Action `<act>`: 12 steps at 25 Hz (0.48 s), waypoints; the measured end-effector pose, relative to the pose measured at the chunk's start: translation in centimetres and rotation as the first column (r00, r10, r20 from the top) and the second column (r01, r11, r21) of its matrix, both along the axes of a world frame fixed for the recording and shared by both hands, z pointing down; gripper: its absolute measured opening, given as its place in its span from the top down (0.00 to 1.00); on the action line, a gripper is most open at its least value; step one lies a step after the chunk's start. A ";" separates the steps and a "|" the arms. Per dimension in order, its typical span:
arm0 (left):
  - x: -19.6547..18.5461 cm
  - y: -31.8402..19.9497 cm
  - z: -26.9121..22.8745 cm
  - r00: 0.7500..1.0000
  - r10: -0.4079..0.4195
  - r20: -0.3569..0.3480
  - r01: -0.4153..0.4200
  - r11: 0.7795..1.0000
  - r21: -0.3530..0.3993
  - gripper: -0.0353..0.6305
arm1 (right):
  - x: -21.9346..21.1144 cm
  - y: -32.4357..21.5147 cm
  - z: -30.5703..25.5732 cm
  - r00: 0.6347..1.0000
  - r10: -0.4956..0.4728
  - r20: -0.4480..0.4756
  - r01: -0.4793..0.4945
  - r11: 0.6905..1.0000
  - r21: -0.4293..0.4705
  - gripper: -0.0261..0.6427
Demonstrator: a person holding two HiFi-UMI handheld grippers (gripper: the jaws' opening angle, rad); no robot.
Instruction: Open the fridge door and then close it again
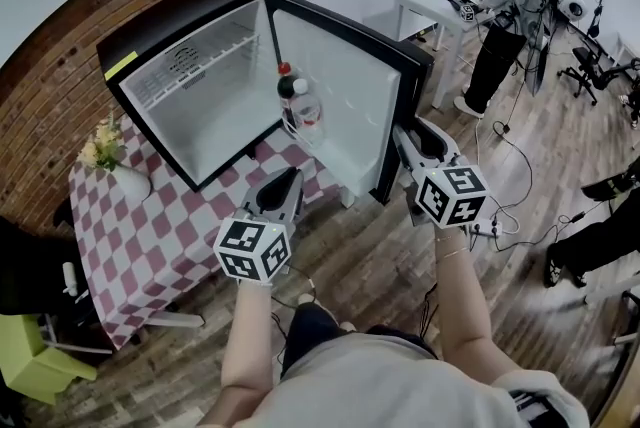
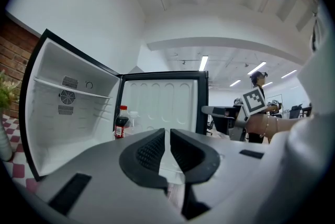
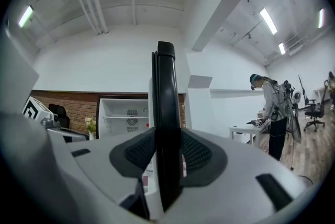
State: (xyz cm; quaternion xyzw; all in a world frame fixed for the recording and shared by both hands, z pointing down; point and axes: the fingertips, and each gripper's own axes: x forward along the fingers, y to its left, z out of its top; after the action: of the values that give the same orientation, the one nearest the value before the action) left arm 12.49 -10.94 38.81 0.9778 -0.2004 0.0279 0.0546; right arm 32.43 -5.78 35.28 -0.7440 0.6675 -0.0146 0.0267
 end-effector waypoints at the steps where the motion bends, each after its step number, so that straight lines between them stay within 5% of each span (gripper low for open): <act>1: 0.0 -0.2 0.1 1.000 -0.003 0.002 0.003 1.000 -0.002 0.90 | 0.3 0.0 0.1 1.000 0.005 0.001 -0.005 1.000 0.000 0.75; 12: 0.1 -0.9 0.8 1.000 -0.005 -0.015 0.005 0.999 -0.037 0.90 | 1.4 0.0 0.2 1.000 -0.004 0.023 0.004 1.000 0.002 0.74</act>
State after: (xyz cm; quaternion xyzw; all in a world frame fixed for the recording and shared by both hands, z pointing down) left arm 12.63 -11.86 39.59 0.9763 -0.2019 0.0239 0.0741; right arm 33.86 -5.81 35.53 -0.7424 0.6687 -0.0224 0.0352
